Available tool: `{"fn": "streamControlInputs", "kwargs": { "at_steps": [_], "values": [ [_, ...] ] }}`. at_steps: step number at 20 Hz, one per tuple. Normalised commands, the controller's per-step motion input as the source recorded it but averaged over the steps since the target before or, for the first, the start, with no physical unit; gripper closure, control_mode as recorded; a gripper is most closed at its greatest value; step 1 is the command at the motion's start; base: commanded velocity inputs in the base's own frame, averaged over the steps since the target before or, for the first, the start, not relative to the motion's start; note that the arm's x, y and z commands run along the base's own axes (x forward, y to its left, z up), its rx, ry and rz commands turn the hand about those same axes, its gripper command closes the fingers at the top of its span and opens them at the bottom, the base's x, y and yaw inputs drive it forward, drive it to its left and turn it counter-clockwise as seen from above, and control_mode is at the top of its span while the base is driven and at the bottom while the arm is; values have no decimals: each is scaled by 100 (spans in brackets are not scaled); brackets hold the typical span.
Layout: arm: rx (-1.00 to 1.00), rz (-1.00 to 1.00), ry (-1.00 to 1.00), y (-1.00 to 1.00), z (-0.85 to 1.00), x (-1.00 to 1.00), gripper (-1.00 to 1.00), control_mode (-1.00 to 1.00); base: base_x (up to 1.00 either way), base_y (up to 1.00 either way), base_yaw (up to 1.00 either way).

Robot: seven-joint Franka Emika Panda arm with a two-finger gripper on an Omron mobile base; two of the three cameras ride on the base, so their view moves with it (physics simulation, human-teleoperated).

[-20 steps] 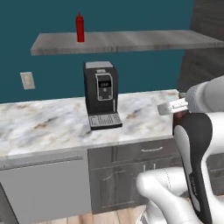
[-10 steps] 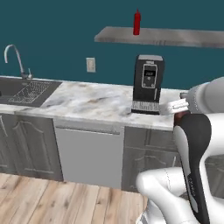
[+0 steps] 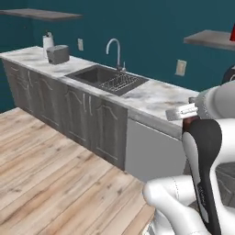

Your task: Take 2 condiments from the cabinet and move them on the counter near the stove.Make sure the condiments are lined up with each other, next to each other.

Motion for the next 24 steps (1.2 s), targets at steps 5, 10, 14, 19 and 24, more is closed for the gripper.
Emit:
{"fn": "streamControlInputs", "kwargs": {
  "at_steps": [5, 10, 14, 19, 24],
  "values": [
    [0, 0, 0, 0, 0, 0, 100, 100, -5, 13, 75],
    [0, 0, 0, 0, 0, 0, 100, 100, -1, 6, 75],
    [0, 0, 0, 0, 0, 0, 100, 100, 0, 3, 74],
    [0, 0, 0, 0, 0, 0, 100, 100, 0, 1, 74],
    [0, 0, 0, 0, 0, 0, 100, 100, 0, 3, 71]
  ]
}}
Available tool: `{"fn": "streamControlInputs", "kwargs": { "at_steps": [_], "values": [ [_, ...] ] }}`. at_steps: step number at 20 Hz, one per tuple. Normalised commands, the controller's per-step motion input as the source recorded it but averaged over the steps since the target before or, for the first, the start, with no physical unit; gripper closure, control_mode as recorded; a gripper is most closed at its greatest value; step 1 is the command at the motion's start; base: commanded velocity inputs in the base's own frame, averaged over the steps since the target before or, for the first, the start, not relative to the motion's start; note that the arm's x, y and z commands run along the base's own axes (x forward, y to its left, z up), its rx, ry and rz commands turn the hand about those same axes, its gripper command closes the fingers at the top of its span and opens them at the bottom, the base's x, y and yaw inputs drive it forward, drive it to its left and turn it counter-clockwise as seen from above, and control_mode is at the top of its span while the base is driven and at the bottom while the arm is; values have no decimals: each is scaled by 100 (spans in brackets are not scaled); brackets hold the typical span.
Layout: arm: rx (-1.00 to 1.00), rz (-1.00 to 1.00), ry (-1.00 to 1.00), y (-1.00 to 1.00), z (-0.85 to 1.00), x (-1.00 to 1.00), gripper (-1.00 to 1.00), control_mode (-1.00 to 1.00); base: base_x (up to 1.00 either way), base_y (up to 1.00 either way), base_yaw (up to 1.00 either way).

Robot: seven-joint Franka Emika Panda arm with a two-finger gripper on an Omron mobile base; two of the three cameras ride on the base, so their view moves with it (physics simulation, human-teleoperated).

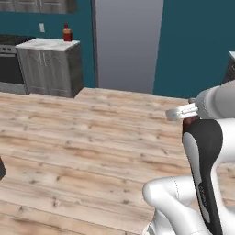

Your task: Take 2 condiments from the cabinet and move them on the counter near the stove.Make sure the condiments are lined up with each other, next to each other.

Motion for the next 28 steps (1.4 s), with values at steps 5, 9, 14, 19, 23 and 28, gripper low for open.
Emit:
{"fn": "streamControlInputs", "kwargs": {
  "at_steps": [5, 9, 14, 19, 23, 28],
  "values": [
    [0, 0, 0, 0, 0, 0, 100, 100, 0, 2, 70],
    [0, 0, 0, 0, 0, 0, 100, 100, 4, 0, 57],
    [0, 0, 0, 0, 0, 0, 100, 100, 83, -11, 4],
    [0, 0, 0, 0, 0, 0, 100, 100, 100, -44, 0],
    [0, 0, 0, 0, 0, 0, 100, 100, 100, -53, 0],
    [0, 0, 0, 0, 0, 0, 100, 100, 100, -34, 0]
  ]
}}
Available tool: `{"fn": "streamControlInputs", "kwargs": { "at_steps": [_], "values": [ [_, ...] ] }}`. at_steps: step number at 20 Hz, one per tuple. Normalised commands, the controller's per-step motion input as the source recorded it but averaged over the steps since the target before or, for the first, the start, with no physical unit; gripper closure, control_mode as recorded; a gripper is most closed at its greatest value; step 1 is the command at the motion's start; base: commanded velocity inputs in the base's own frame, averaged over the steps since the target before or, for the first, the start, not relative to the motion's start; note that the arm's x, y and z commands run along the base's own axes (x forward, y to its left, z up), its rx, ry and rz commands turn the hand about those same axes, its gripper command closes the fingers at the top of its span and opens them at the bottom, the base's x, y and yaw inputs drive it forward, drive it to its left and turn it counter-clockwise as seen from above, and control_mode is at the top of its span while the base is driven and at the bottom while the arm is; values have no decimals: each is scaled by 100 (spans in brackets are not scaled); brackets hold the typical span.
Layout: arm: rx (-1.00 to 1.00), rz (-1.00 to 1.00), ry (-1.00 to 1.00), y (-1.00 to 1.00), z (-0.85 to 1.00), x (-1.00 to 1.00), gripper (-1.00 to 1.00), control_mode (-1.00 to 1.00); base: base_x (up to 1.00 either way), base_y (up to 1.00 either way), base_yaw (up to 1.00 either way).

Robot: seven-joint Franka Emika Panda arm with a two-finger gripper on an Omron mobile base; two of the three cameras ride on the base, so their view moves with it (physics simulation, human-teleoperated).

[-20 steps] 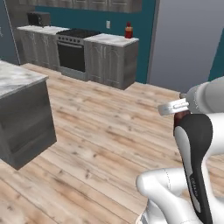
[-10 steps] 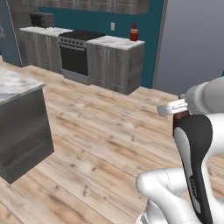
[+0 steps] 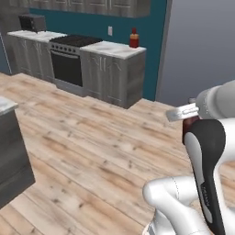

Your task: Take 2 condiments from the cabinet and move them on the counter near the stove.Make sure the condiments are lined up with each other, next to each other.

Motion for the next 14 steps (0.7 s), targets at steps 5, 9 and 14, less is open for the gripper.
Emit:
{"fn": "streamControlInputs", "kwargs": {
  "at_steps": [5, 9, 14],
  "values": [
    [0, 0, 0, 0, 0, 0, 100, 100, 100, -4, 0],
    [0, 0, 0, 0, 0, 0, 100, 100, 100, 0, 0],
    [0, 0, 0, 0, 0, 0, 100, 100, 100, 0, 0]
  ]
}}
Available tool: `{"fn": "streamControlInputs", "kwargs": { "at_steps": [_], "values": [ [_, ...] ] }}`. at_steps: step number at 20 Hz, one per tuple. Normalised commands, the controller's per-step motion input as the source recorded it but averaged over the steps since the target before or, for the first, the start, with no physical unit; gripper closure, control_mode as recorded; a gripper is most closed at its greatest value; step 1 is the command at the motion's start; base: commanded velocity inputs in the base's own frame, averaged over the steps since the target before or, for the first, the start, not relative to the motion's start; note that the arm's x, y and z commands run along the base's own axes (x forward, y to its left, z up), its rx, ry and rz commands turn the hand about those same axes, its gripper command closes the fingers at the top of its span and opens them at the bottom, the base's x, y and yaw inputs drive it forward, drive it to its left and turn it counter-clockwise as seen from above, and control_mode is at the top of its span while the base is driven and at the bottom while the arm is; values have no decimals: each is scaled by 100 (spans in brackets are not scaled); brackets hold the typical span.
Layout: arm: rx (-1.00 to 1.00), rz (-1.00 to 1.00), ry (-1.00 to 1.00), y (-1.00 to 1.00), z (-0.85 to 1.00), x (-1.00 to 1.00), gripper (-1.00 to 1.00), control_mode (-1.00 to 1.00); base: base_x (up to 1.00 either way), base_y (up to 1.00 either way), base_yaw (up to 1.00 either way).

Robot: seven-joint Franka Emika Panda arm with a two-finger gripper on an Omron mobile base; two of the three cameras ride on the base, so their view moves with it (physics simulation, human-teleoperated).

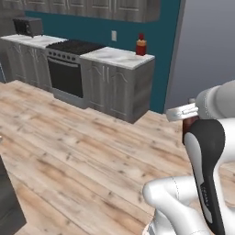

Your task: Take 2 condiments from the cabinet and move them on the counter near the stove.Make sure the condiments are lined up with each other, next to each other.

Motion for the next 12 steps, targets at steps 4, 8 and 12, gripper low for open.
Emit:
{"fn": "streamControlInputs", "kwargs": {
  "at_steps": [4, 8, 12],
  "values": [
    [0, 0, 0, 0, 0, 0, 100, 100, 100, 0, 0],
    [0, 0, 0, 0, 0, 0, 100, 100, 100, 0, 0],
    [0, 0, 0, 0, 0, 0, 100, 100, 100, 0, 0]
  ]
}}
